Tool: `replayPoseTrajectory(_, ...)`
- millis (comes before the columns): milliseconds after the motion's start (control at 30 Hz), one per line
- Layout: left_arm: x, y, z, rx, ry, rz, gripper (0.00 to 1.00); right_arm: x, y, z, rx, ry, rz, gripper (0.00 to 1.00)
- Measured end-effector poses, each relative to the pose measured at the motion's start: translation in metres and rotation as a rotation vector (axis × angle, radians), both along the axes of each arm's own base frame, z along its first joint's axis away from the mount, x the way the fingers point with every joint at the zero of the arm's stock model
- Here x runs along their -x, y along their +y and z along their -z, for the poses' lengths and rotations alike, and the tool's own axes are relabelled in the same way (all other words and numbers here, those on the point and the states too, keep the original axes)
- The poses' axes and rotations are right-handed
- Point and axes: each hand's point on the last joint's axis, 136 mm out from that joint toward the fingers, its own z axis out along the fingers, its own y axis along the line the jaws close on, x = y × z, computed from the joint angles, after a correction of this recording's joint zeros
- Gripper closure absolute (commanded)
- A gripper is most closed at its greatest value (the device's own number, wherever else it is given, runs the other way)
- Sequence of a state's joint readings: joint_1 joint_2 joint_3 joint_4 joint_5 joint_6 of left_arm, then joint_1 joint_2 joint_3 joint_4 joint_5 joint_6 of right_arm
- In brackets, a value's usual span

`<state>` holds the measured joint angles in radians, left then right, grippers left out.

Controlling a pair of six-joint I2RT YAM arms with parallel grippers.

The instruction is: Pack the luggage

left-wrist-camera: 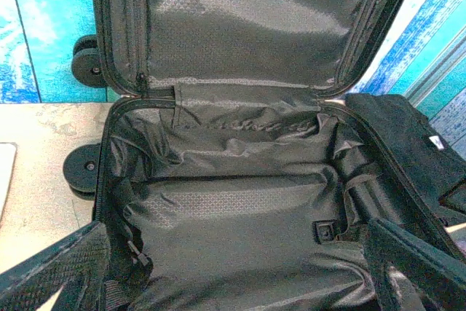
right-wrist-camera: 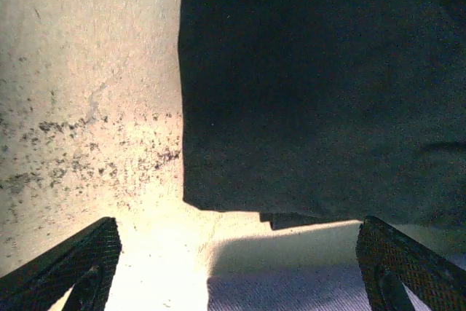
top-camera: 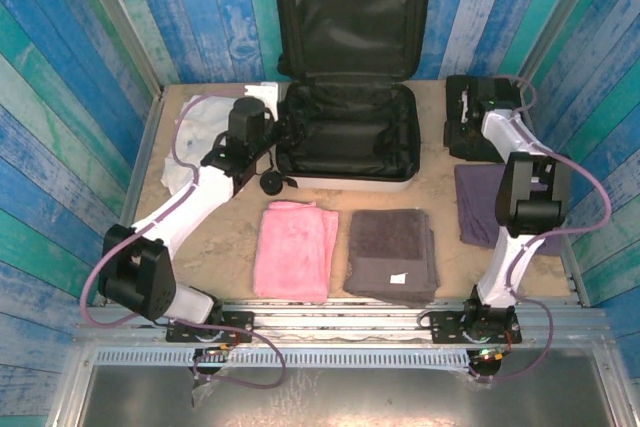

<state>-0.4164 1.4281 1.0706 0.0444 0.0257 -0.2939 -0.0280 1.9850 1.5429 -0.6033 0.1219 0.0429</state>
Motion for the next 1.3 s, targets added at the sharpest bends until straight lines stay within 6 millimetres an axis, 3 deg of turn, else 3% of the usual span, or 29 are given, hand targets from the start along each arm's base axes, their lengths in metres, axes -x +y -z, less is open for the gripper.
replayPoseTrajectory(467,-0.002,-0.006,0.012,0.008,0.032,0.018,0.07,-0.005,0.005,0.036,0.13,0.137,-0.076,0.28)
replayPoseTrajectory(767,-0.007,-0.011,0.033,-0.005,0.077,0.032,0.07,-0.003,0.003,0.054,0.197,0.199,-0.108,0.36)
replayPoseTrajectory(933,-0.008,-0.012,0.037,-0.008,0.083,0.032,0.07,-0.008,-0.003,0.055,0.266,0.214,-0.138,0.57)
replayPoseTrajectory(1000,-0.008,-0.012,0.037,-0.007,0.083,0.033,0.07,-0.009,-0.007,0.057,0.298,0.223,-0.151,0.81)
replayPoseTrajectory(1067,-0.008,-0.012,0.037,-0.007,0.084,0.035,0.07,-0.01,-0.009,0.058,0.327,0.235,-0.172,0.97)
replayPoseTrajectory(1300,-0.007,-0.015,0.04,-0.006,0.092,0.048,0.07,-0.015,-0.014,0.048,0.555,0.269,-0.316,0.99)
